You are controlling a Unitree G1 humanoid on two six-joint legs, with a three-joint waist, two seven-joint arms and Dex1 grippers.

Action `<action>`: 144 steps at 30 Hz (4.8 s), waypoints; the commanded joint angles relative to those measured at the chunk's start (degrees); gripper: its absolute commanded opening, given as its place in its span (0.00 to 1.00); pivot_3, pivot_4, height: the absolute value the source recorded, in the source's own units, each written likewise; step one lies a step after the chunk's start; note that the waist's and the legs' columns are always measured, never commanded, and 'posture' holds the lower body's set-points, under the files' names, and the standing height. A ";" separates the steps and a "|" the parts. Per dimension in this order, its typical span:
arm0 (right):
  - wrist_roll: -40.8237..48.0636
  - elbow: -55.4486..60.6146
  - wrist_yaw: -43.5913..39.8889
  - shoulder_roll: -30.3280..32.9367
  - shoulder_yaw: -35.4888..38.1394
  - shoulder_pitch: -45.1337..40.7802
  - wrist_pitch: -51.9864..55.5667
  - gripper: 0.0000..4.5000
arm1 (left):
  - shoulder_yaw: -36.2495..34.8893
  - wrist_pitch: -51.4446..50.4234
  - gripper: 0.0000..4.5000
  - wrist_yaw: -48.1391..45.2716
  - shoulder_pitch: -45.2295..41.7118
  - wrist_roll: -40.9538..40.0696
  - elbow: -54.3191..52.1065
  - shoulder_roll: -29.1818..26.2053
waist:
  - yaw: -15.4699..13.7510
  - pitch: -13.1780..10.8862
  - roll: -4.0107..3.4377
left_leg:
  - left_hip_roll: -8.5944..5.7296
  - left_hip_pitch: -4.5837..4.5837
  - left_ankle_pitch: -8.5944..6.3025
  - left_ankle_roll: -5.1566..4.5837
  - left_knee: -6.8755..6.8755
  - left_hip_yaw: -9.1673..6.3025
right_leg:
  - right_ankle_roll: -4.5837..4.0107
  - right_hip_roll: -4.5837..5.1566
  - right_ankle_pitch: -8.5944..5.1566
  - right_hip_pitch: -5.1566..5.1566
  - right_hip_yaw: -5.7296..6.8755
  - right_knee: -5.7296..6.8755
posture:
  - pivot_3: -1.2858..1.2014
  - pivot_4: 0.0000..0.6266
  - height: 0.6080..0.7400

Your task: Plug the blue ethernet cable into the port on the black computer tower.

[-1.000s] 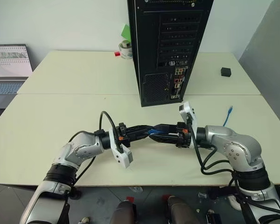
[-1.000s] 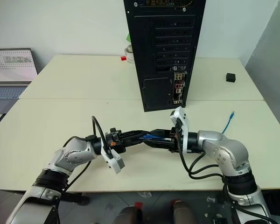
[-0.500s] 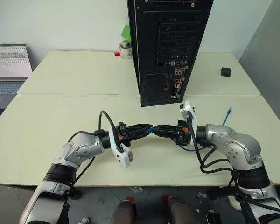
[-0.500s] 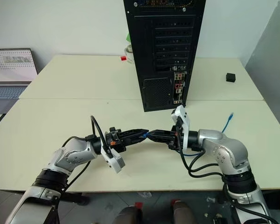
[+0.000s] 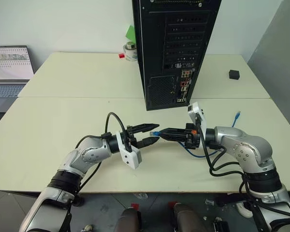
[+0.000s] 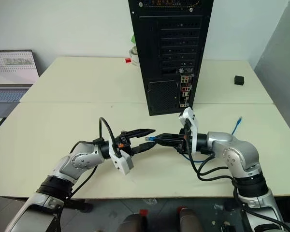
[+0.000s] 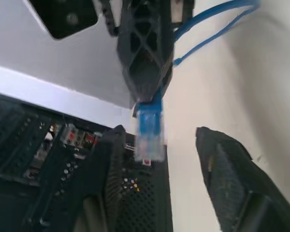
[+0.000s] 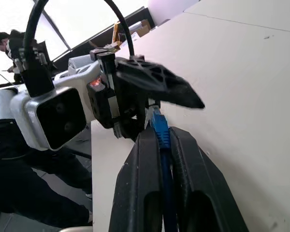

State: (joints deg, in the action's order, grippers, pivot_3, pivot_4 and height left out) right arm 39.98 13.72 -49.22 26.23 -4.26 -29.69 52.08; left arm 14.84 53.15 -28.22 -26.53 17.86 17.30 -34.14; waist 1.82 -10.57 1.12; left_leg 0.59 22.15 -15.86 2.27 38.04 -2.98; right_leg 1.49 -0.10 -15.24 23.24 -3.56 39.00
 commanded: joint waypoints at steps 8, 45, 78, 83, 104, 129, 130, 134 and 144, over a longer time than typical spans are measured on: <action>-7.84 2.53 17.18 -2.10 9.02 -2.07 -9.61 0.00 | -4.36 -46.63 0.64 -7.84 2.64 -27.12 -20.35 5.06 | 0.15 0.00 0.00 | 0.02 0.04 0.00 0.00 0.02 -0.06 | 0.01 -0.20 0.00 0.00 -0.01 0.01 | 0.52 0.24 1.00; -32.31 -19.23 43.82 -18.46 6.00 -13.52 -25.17 0.00 | -7.11 -77.84 0.64 7.60 -5.21 -25.95 -28.48 20.71 | 0.16 0.00 0.00 | 0.04 0.05 0.02 0.03 -0.02 0.07 | -0.01 -0.26 0.00 0.09 -0.20 0.00 | 0.52 0.24 1.00; -32.16 -11.52 48.67 -21.77 5.97 -9.87 -21.47 0.00 | -6.81 -77.82 0.64 7.37 -4.25 -24.91 -29.69 20.60 | 0.44 0.00 0.00 | 0.04 0.18 0.02 0.03 -0.03 0.05 | -0.01 -0.26 0.00 0.18 -0.21 -0.01 | 0.52 0.24 1.00; -32.64 -10.36 49.24 -22.58 5.50 -8.69 -21.34 0.00 | -6.87 -77.82 0.64 7.38 -4.19 -24.86 -29.68 20.54 | 0.44 0.00 0.00 | 0.04 0.27 0.02 0.04 -0.03 0.05 | -0.01 -0.26 0.00 0.28 -0.20 0.00 | 0.52 0.24 1.00; -33.53 -14.07 48.98 -24.14 5.73 -10.25 -25.13 0.00 | -7.08 -78.08 0.64 7.17 -3.97 -24.54 -30.03 20.50 | 0.42 0.00 0.00 | 0.04 0.30 0.02 0.04 -0.03 0.05 | -0.01 -0.26 0.00 0.30 -0.19 -0.01 | 0.52 0.24 1.00; -34.85 -15.19 51.02 -23.80 6.24 -11.10 -25.46 0.00 | -7.06 -78.56 0.64 7.17 -3.67 -24.36 -30.47 20.52 | 0.41 0.00 0.00 | 0.04 0.32 0.02 0.04 -0.03 0.04 | -0.01 -0.26 0.01 0.32 -0.19 -0.01 | 0.52 0.24 1.00; -34.77 -15.28 51.09 -23.87 6.28 -11.11 -25.59 0.00 | -7.09 -78.58 0.64 7.17 -3.72 -24.38 -30.43 20.53 | 0.41 0.00 0.00 | 0.04 0.32 0.02 0.04 -0.03 0.05 | -0.01 -0.26 0.00 0.32 -0.19 -0.01 | 0.52 0.24 1.00; -34.54 -15.76 51.22 -24.13 6.36 -11.21 -26.26 0.00 | -7.17 -78.58 0.64 7.15 -3.91 -24.35 -30.28 20.46 | 0.41 0.00 0.00 | 0.04 0.32 0.02 0.04 -0.03 0.05 | -0.01 -0.26 0.00 0.32 -0.19 -0.01 | 0.52 0.24 1.00; -34.72 -17.45 51.36 -24.42 6.22 -12.38 -27.23 0.00 | -7.17 -78.64 0.64 7.10 -3.89 -24.33 -30.33 20.38 | 0.48 0.00 0.00 | 0.04 0.32 0.02 0.04 -0.03 0.05 | -0.01 -0.26 0.01 0.32 -0.20 0.00 | 0.52 0.24 1.00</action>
State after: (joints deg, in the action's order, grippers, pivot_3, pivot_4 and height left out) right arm 5.62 -4.42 1.70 2.00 1.16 -39.92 26.91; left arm 8.11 -25.87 -20.90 -29.99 -6.47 -10.80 -13.76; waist 2.30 -10.57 1.12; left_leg 0.63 22.47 -15.84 2.30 38.01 -2.92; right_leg 1.49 -0.36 -15.23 23.56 -3.76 39.00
